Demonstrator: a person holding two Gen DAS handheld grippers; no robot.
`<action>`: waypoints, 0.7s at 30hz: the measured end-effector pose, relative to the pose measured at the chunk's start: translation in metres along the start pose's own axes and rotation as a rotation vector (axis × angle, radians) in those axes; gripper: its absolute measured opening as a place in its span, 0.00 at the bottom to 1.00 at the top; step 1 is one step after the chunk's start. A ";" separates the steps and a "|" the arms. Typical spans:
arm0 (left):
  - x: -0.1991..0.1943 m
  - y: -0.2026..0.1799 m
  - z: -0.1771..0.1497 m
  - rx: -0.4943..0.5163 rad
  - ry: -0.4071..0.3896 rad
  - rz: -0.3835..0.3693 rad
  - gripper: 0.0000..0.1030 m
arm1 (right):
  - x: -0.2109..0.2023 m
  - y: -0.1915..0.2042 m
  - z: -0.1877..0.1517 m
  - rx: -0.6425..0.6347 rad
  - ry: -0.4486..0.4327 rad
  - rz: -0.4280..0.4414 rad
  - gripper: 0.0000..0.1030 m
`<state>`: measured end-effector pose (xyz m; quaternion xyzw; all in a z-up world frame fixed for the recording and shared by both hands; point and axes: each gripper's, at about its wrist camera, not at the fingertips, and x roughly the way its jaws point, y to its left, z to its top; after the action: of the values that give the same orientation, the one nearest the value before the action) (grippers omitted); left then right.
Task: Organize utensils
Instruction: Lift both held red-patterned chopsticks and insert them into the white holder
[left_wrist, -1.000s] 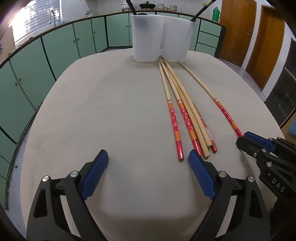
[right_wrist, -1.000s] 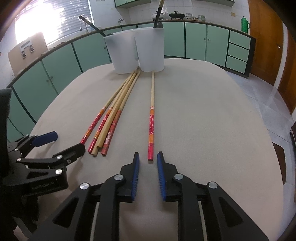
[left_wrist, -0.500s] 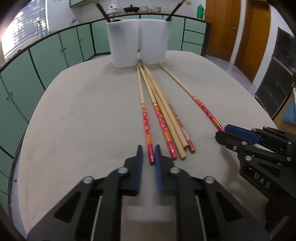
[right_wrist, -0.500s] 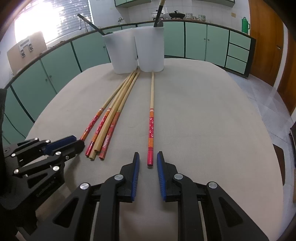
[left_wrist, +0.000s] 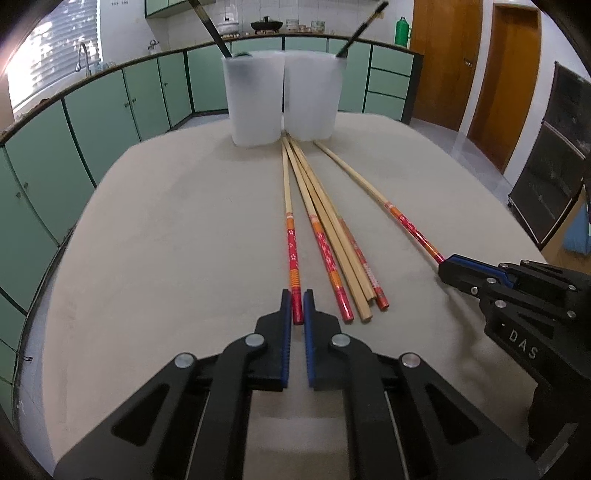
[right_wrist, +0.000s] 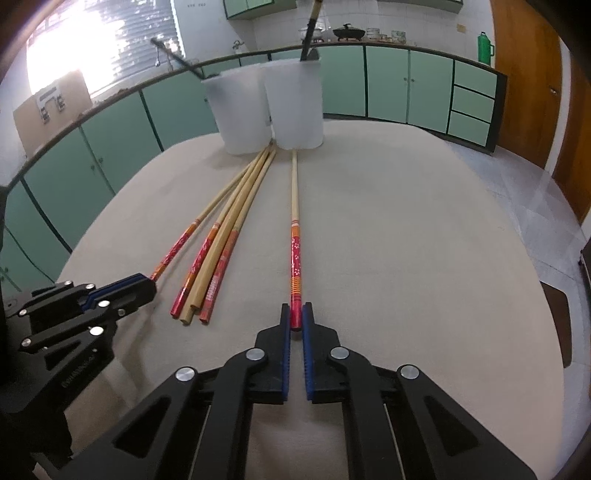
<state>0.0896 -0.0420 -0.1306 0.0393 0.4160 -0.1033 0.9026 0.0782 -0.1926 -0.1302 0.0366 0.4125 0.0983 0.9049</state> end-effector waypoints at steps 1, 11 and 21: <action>-0.003 0.001 0.001 0.000 -0.007 0.002 0.05 | -0.003 0.000 0.002 -0.003 -0.008 0.001 0.06; -0.064 0.009 0.040 0.010 -0.173 0.005 0.05 | -0.048 0.000 0.038 -0.064 -0.121 -0.008 0.06; -0.105 0.015 0.094 0.012 -0.325 -0.016 0.05 | -0.084 0.006 0.093 -0.134 -0.228 0.011 0.06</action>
<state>0.0961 -0.0257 0.0105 0.0243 0.2641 -0.1181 0.9569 0.0936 -0.2028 -0.0063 -0.0107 0.2994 0.1256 0.9458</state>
